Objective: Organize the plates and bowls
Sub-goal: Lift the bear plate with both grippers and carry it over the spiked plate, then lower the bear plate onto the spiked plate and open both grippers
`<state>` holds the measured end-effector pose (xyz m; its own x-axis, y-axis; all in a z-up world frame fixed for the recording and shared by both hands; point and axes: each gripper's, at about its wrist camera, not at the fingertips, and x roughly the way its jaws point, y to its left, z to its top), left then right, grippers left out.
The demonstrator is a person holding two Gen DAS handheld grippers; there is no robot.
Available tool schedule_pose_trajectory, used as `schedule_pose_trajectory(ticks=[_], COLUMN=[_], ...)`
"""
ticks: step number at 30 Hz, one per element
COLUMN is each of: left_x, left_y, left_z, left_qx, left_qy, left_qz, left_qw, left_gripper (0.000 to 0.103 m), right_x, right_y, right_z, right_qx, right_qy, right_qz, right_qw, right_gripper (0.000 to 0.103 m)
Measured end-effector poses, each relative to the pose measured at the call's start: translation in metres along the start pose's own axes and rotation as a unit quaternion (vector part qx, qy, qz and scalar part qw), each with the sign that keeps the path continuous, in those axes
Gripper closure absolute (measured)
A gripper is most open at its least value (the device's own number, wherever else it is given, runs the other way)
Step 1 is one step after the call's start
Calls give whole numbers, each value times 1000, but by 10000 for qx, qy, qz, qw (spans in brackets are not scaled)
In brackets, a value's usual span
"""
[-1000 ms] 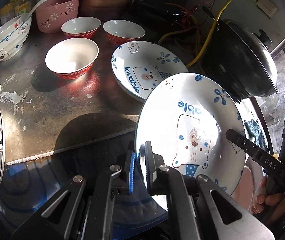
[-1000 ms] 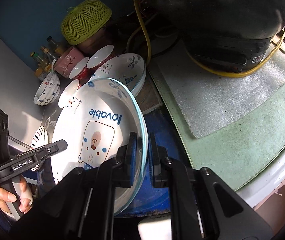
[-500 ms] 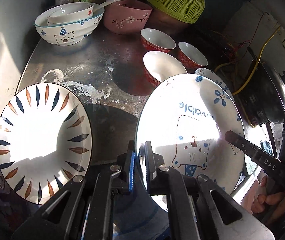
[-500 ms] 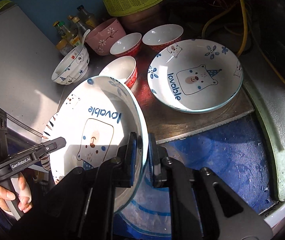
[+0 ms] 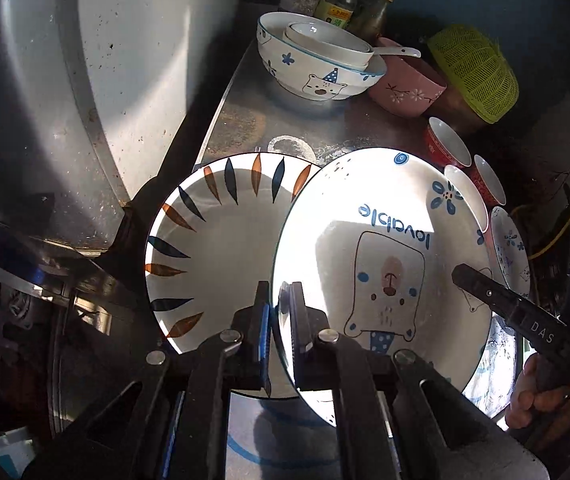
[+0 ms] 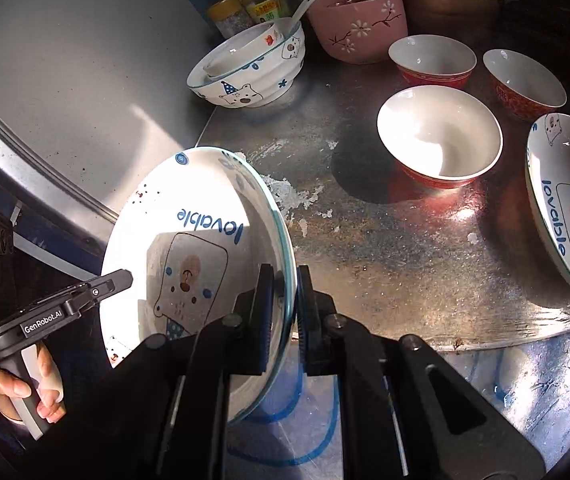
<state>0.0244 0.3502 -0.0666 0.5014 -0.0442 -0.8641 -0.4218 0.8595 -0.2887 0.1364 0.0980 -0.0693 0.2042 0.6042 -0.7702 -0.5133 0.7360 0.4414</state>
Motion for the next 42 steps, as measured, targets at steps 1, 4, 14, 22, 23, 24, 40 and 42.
schedule_pose_trajectory(ticks=[1,4,14,22,23,24,40,42], left_x=[-1,-3,3,18,20,22,29,23], left_y=[7,25,52,57,57,56,45,39], left_z=[0,0,4,11,12,12,18,17], left_qx=[-66,-220,-342,-260,-232,-202,92,198], left_qy=[-8,-33,18,172,194,213,273,108], left_qz=[39,133,264,324,337,354,435,413], left_qw=[10000,9997,9991,9990,9990,9989,9986,9989], left_gripper=[97,97,97,96,96,96,76,53], right_x=[5,20,54,68,69,71,86,87], right_y=[6,23,46,44,44,44,50,50], right_z=[2,4,10,13,13,14,21,22], right_qx=[-61,-215,-357,-280,-271,-261,-315,-291], right_qy=[41,157,390,478,488,498,526,546], right_qz=[42,143,221,119,107,94,-221,-259], right_qw=[10000,9995,9984,9984,9984,9984,9979,9977], right_gripper=[91,91,91,91,91,91,88,88])
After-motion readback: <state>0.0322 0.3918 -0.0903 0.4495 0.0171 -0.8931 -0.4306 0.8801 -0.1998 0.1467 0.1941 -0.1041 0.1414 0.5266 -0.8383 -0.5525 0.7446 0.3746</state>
